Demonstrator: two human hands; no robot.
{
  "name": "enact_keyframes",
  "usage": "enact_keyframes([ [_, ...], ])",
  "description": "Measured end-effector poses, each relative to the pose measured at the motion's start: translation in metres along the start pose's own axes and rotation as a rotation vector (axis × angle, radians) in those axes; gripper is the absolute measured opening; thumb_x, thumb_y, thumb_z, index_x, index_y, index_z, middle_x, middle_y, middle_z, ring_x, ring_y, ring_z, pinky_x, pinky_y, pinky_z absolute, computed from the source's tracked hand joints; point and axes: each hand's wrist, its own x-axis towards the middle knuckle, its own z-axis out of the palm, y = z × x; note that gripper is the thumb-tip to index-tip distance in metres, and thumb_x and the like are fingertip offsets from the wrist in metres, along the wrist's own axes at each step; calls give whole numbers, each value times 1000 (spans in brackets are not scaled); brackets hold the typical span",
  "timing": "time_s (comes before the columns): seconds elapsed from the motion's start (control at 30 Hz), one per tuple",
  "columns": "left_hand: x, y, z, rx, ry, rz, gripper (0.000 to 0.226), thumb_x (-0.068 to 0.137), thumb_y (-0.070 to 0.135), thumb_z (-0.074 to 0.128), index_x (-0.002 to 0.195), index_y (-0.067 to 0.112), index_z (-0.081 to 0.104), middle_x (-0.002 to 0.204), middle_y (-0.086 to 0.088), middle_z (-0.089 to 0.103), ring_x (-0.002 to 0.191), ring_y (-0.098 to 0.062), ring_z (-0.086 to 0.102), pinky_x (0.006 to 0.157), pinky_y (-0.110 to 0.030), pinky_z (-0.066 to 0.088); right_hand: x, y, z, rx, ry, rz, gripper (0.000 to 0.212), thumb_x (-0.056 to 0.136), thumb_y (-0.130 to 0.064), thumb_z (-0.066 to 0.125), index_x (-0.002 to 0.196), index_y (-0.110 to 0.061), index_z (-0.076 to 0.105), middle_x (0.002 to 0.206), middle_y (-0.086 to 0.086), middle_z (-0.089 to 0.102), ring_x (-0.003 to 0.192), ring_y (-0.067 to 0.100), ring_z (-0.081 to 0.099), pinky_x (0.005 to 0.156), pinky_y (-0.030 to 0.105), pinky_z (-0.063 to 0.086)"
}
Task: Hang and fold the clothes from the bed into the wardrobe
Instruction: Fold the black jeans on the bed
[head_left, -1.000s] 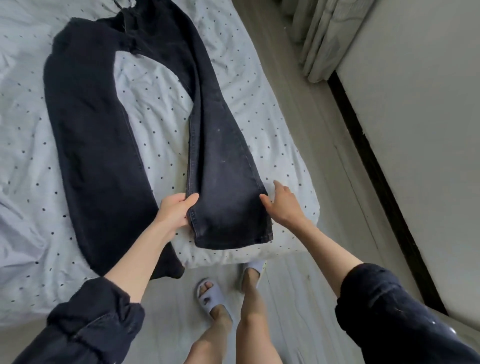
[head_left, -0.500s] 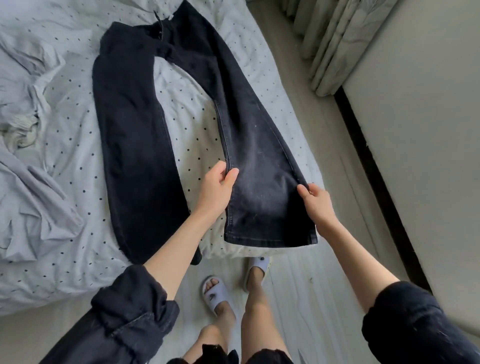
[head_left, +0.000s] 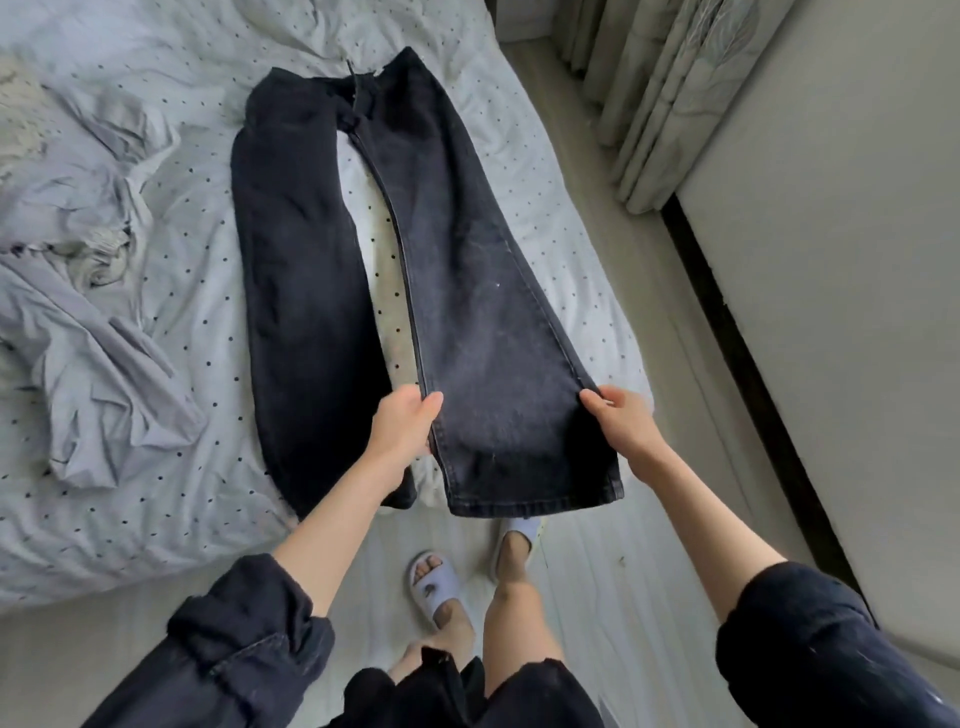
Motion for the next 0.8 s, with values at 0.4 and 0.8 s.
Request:
enact_keyframes([
  [0.4, 22, -96, 22, 513, -38, 32, 69, 94, 14, 50, 150, 21, 10, 157, -8, 6, 144, -27, 10, 114, -39, 18, 18, 55, 48, -187, -11, 136, 10, 96, -14, 46, 92, -8, 54, 82, 5, 56, 77, 23, 52, 59, 30, 42],
  [0.8, 42, -135, -28, 263, -301, -160, 47, 102, 23, 38, 147, 20, 29, 159, 6, 4, 144, -14, 17, 113, -31, 20, -19, 32, 77, -252, 23, -132, 24, 92, -14, 52, 114, -12, 61, 96, -1, 62, 81, 16, 58, 75, 43, 54],
])
